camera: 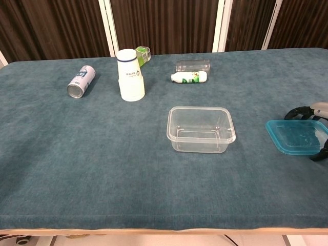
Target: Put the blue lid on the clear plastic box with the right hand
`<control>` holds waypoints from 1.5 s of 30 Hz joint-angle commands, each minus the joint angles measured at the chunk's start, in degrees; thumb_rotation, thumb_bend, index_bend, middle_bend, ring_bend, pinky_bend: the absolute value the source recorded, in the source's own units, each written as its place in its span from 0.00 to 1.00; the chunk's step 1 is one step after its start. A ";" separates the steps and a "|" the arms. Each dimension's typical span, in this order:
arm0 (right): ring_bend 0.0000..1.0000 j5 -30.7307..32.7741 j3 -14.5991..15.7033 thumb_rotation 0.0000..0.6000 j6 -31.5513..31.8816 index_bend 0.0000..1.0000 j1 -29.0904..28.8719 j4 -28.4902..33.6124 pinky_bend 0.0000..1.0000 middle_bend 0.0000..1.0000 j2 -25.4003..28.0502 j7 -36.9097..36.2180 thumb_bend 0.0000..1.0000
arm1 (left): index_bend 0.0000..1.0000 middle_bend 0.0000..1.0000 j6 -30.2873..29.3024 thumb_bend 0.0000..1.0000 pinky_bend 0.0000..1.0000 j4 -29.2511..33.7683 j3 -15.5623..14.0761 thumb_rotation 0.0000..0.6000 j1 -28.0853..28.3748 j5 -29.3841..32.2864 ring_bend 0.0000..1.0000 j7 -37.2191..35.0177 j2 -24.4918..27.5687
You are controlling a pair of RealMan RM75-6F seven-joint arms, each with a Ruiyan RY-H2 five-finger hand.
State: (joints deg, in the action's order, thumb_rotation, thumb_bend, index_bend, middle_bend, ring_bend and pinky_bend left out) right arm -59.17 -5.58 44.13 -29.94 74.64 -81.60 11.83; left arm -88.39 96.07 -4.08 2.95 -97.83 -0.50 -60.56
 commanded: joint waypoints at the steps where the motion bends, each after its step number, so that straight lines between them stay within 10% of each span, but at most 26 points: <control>1: 0.51 -0.83 0.06 1.00 0.87 0.41 0.39 0.65 0.44 0.53 0.34 -0.93 0.20 | 0.13 0.09 -0.05 0.46 0.40 0.00 0.01 1.00 -0.01 -0.02 0.09 -0.01 0.00; 21: 0.53 -13.41 0.44 1.00 23.81 0.44 9.73 15.25 0.45 0.55 7.72 -4.24 0.21 | 0.13 0.09 0.70 0.46 0.40 0.26 -0.11 1.00 0.17 0.31 0.09 0.26 0.08; 45: 0.48 -6.29 -4.61 1.00 18.56 0.34 0.34 21.52 0.41 0.54 -4.51 10.27 0.21 | 0.13 0.09 0.26 0.46 0.40 0.08 0.10 1.00 0.03 0.79 0.09 -1.32 0.57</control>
State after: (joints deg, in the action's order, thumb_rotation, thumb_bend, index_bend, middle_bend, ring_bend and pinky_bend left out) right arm -66.30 -9.68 62.80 -28.84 96.00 -85.01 21.02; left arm -88.10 96.16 -4.01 2.99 -97.06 -1.80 -60.02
